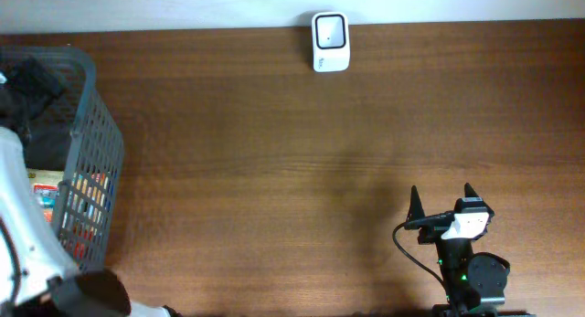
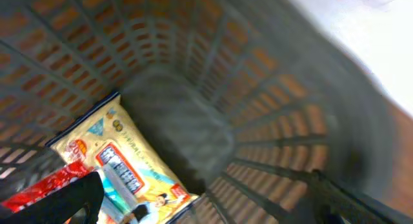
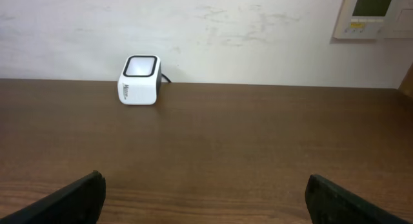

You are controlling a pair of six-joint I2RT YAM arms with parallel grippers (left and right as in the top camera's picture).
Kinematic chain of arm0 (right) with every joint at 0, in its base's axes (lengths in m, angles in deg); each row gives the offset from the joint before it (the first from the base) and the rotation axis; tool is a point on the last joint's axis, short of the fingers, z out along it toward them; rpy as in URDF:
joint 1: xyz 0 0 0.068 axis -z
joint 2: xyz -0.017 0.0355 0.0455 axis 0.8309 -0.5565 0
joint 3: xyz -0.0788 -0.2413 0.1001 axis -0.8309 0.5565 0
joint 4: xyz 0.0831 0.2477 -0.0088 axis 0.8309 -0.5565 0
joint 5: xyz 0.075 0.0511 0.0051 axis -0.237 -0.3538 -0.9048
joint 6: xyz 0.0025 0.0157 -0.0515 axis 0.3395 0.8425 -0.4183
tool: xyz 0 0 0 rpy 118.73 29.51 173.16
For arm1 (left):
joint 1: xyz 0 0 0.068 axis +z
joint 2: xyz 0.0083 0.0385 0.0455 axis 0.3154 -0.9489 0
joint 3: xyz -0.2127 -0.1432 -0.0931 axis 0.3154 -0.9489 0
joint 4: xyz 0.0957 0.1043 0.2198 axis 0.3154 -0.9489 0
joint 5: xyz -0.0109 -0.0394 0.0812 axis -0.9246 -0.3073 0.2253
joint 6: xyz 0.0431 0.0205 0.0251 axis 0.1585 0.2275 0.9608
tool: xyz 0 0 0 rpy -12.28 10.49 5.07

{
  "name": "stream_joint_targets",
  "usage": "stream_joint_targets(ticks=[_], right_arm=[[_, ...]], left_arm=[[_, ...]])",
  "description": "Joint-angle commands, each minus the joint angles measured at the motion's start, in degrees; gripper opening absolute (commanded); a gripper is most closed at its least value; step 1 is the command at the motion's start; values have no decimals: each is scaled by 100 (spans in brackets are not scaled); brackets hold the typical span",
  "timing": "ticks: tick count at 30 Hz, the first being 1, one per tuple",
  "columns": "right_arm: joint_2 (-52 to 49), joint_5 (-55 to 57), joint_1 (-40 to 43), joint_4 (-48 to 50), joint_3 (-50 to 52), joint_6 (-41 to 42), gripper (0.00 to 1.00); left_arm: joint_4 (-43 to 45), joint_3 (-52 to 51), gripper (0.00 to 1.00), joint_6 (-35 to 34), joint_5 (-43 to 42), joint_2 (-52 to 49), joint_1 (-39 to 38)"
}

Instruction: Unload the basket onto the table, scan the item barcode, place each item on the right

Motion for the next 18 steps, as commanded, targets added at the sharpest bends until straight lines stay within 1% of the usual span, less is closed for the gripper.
stream_joint_targets(ticks=[1,4,5,6,8,9,13,15,16,17,18], right_arm=[[37,33,-31,-17,46,22,98],[37,33,-31,-17,46,22,99],[37,33,-31,-15,46,22,99],[37,33,-31,-15,46,22,99],[37,33,-31,-15,46,22,99],[37,33,-31,-17,46,22,99],[37,33,-31,-17,46,22,98],[37,33,-31,-15,46,22,99],[37,33,-31,-15,46,22,99],[37,33,-31,-17,46,22,98],[37,33,-31,-15,46,22,99]], left_arm=[[-46,20,99,-70,341,-501,192],[-61,20,99,-514,328,-570,695],[-186,17,99,-695,273,-570,922],[-400,-74,99,-708,258,-595,1137],[-553,-369,99,-710,256,-664,1196],[-501,-684,99,-713,256,-730,1196],[22,-1703,99,-1001,243,-896,1196],[256,-2068,99,-1014,179,-898,1191],[439,-2256,97,-1014,186,-901,1191],[678,-2553,89,-1121,177,-903,1191],[793,-2719,87,-1121,168,-903,1191]])
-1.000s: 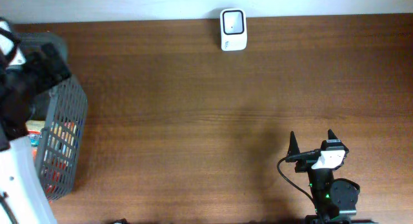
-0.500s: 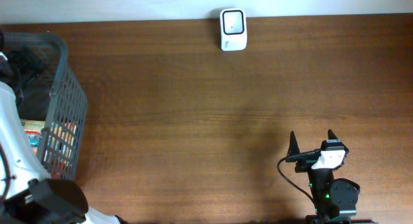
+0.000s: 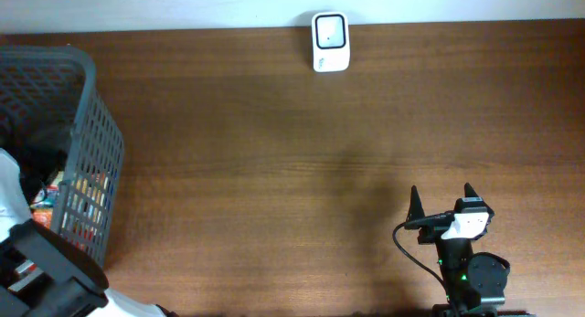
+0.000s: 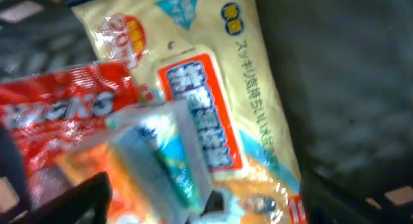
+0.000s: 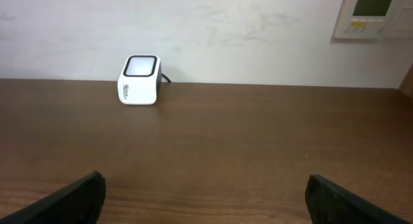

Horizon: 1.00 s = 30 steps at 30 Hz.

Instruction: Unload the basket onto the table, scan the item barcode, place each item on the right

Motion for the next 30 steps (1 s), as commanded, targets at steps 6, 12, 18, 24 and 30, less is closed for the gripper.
stream_joint_targets(ticks=[6,12,18,24,30], right_arm=[[37,33,-31,-15,46,24,98],[37,33,-31,-15,46,24,99],[37,33,-31,-15,46,24,99],[37,33,-31,-17,46,24,99],[37,33,-31,-15,46,24,98]], left_arm=[[667,-938,70,-144,70,-33,2],[431,-938,20,-140,144,-33,2],[262,-929,0,-140,343,-28,2],[138,105,0,385,-1453,1211,-4],[728,142,0,422,-2232,3429,-750]])
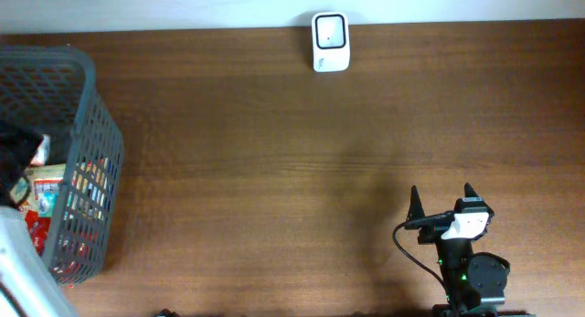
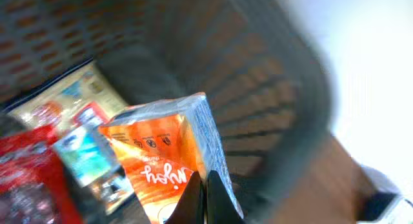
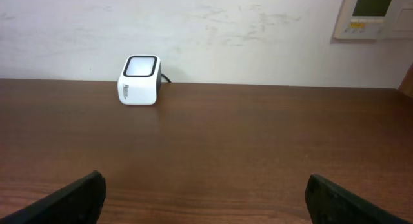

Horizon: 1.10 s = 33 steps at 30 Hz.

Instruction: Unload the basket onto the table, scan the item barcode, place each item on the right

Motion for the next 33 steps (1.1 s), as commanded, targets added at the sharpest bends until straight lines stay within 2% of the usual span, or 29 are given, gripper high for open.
stream_joint_targets(ticks=[1,4,6,7,10,13,17,18,19,20,21,24,25,26,27,29,30,33], right_arm=[[37,35,-31,-15,46,20,99],[37,35,-31,-17,46,20,98],[37,35,-31,-15,46,20,99],[37,35,-31,-15,46,20,98],[37,35,-31,-15,46,20,98],[37,35,-31,-15,46,20,99],[37,35,-31,-15,46,20,99],[37,35,-31,-15,46,20,99],[37,35,-31,-15,46,20,99],[37,35,-31,-17,46,20,98],[37,35,-31,-15,46,20,99],[37,35,-31,-15,46,20,99],[37,35,-31,-15,46,20,99],[37,33,-31,-15,46,20,98],[37,35,-31,-15,46,20,98],[37,35,-31,-17,46,20,98],[37,35,-31,-15,46,20,99],[37,35,-31,-17,46,20,99]], left_arm=[[481,31,0,116,-616,885,-866],[662,11,0,116,-608,1268,-2710],[660,-120,0,116,-588,883,-4072],[660,-144,0,116,-588,640,-4489],[647,-146,0,116,-514,-640,-5755],[358,-146,0,111,437,-2249,-6404],[-46,-149,0,111,448,-3536,-6424],[-79,-146,4,111,448,-3650,-6424],[-79,-146,36,111,448,-3698,-6424],[-79,-122,89,114,448,-3681,-6424],[-315,221,99,116,448,-3637,-6384],[-1700,2175,99,378,474,-3635,-6057],[-2472,3442,99,387,479,-3635,-5718],[-2769,4037,99,433,503,-3635,-5515],[-3305,5195,99,463,691,-3630,-5012],[-3762,6288,99,461,769,-3630,-4260],[-4050,6867,99,459,765,-3630,-3585],[-4081,6894,99,520,450,-3595,-1943]])
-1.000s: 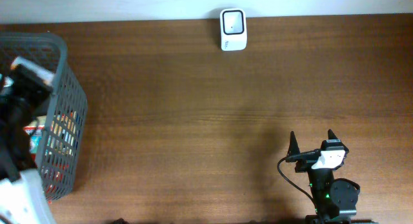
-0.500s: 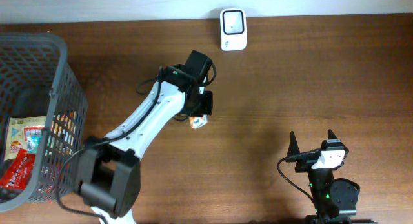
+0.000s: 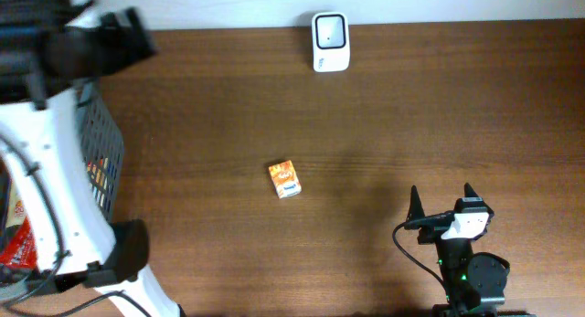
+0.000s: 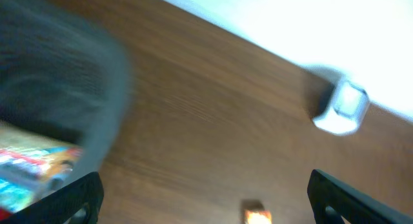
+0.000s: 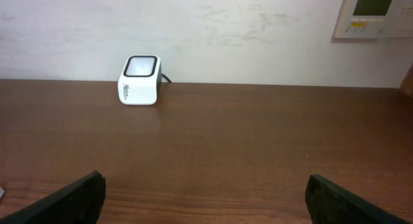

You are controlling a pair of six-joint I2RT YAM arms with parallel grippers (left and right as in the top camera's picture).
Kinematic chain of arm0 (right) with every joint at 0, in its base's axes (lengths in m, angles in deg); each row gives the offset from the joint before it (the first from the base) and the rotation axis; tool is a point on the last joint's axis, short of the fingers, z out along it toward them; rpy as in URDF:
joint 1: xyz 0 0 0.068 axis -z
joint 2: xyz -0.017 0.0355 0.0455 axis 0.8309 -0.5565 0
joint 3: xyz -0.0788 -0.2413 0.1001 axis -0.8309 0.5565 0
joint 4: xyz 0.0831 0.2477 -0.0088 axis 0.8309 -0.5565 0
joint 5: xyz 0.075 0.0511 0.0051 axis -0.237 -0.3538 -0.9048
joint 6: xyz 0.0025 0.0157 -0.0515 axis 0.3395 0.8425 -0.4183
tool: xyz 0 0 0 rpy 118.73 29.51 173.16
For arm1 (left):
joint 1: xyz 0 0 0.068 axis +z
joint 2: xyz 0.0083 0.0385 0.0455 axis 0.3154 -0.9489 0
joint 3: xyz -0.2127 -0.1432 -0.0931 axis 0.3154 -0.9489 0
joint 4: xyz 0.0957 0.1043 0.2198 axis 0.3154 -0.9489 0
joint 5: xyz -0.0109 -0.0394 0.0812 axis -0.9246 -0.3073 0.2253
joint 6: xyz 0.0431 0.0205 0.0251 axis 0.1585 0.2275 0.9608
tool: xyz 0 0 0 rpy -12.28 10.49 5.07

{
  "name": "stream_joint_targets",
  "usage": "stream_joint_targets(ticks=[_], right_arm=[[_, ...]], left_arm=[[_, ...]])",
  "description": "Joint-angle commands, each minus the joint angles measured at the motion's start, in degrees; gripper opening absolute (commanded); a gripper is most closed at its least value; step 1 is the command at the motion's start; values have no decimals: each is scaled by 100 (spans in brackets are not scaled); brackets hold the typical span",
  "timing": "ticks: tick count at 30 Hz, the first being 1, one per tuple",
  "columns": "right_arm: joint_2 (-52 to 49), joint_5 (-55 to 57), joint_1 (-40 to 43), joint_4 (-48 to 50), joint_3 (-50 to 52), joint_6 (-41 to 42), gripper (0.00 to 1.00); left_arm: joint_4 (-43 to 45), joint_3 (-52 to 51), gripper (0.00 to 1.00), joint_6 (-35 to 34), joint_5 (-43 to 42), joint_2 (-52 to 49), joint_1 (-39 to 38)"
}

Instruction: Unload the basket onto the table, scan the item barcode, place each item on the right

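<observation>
An orange carton lies on the brown table, near its middle, with no gripper touching it. In the blurred left wrist view the carton sits low between the fingers' line of sight, far below. My left gripper is open and empty, held high over the back left by the basket. The white scanner stands at the table's far edge, also in the right wrist view as the scanner. At the front right, my right gripper rests open and empty.
A grey mesh basket with snack packets stands at the left edge, partly hidden by my white left arm. A wall panel hangs behind the table on the right.
The left gripper, then shut on the orange carton above the basket, is now open and empty at the back left. The carton lies on the table's middle. The right arm is unmoved.
The left gripper was open inside the basket above the snack packets, then close over them and the carton. Then it held the orange carton raised out of the basket. Now the carton lies free on the table. The right arm stayed still throughout.
</observation>
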Motion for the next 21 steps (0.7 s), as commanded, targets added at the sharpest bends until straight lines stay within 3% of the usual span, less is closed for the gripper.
stream_joint_targets(ticks=[1,5,12,18,21], right_arm=[[37,35,-31,-20,42,4,98],[37,35,-31,-20,42,4,98],[37,35,-31,-20,42,4,99],[37,35,-31,-20,42,4,99],[37,35,-31,-20,42,4,98]], left_arm=[[-39,-212,99,92,-243,-7,1311],[72,-1665,99,68,-240,-7,2369],[1880,-4282,99,-459,-90,-17,3051],[3163,-5917,100,-579,-42,-33,3121],[3484,-6500,93,-651,-15,-33,3121]])
